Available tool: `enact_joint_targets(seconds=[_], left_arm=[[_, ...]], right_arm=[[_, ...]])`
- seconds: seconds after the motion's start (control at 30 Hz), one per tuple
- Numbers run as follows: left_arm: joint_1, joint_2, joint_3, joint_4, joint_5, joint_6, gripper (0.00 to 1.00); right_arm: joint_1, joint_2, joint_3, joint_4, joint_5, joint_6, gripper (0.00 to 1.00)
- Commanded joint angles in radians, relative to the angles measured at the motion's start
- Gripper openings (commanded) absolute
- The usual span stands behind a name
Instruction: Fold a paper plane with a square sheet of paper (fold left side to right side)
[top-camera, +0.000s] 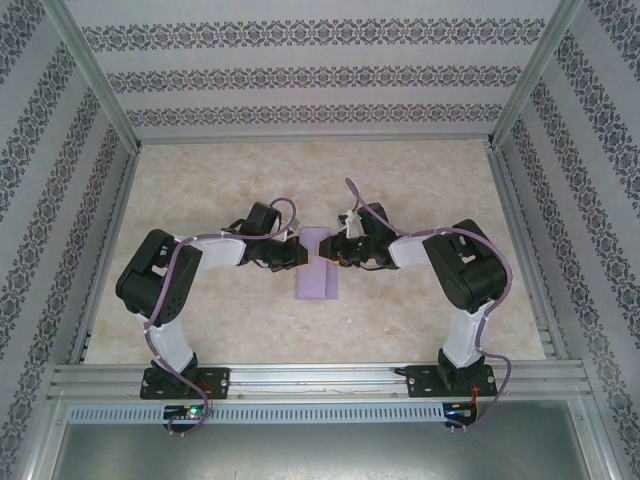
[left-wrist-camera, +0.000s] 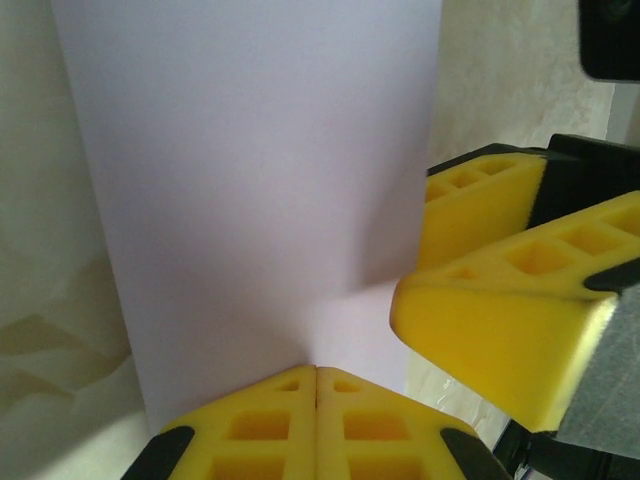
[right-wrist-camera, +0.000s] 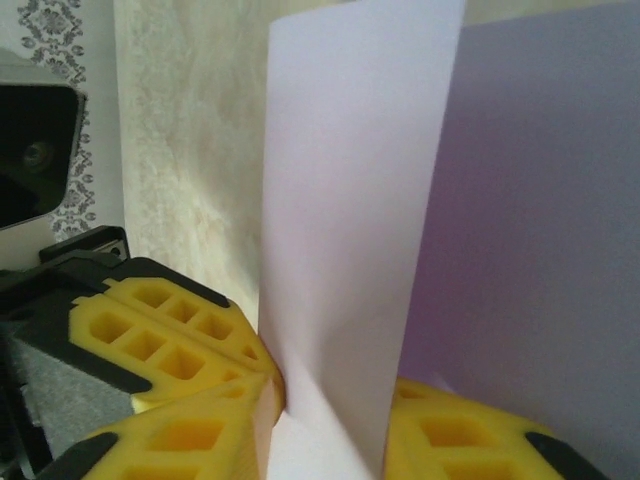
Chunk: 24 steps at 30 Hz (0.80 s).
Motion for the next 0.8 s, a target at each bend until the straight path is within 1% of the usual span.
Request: enact_joint_targets(seconds=[0.0,0.17,0.23,0.27,0.33,0.47,0.57,0.67,0.77], left_arm=[[-0.012,0.011,0.015,0.030,0.012,0.004,0.06],[-0.012,-0.025,0.010,0.026,-0.005,0.004,0.13],[-0.011,-0.047,0.007,0.015,-0.020,0.011,0.18],[-0.011,-0.061,0.008,0.001,-0.032,0.017,0.22],[-0.012,-0.083,0.009,-0.030,-0.061,0.036,0.27],[-0.009,-0.122,0.010,-0.107,-0.141,0.073,0.42],[-0.008,-0.128,0.015,-0.158,-0.190,0.095,0.50],[-0.008,-0.110,0.022,-0.180,-0.205,0.102,0.52],[-0.010,-0.073,0.028,-0.160,-0.178,0.091,0.53]], right_arm=[[0.008,0.009,0.012,0.034,-0.011,0.006,0.24],[0.005,0.006,0.010,0.015,0.020,0.004,0.07],[0.003,0.001,0.011,0.001,0.037,-0.004,0.03],[0.003,-0.004,0.014,-0.011,0.046,-0.010,0.02],[0.002,-0.011,0.023,-0.043,0.064,-0.030,0.01],[0.000,-0.025,0.044,-0.129,0.108,-0.081,0.01],[0.000,-0.029,0.064,-0.201,0.144,-0.121,0.01],[0.001,-0.031,0.079,-0.250,0.170,-0.150,0.01],[0.000,-0.031,0.090,-0.281,0.190,-0.170,0.02]])
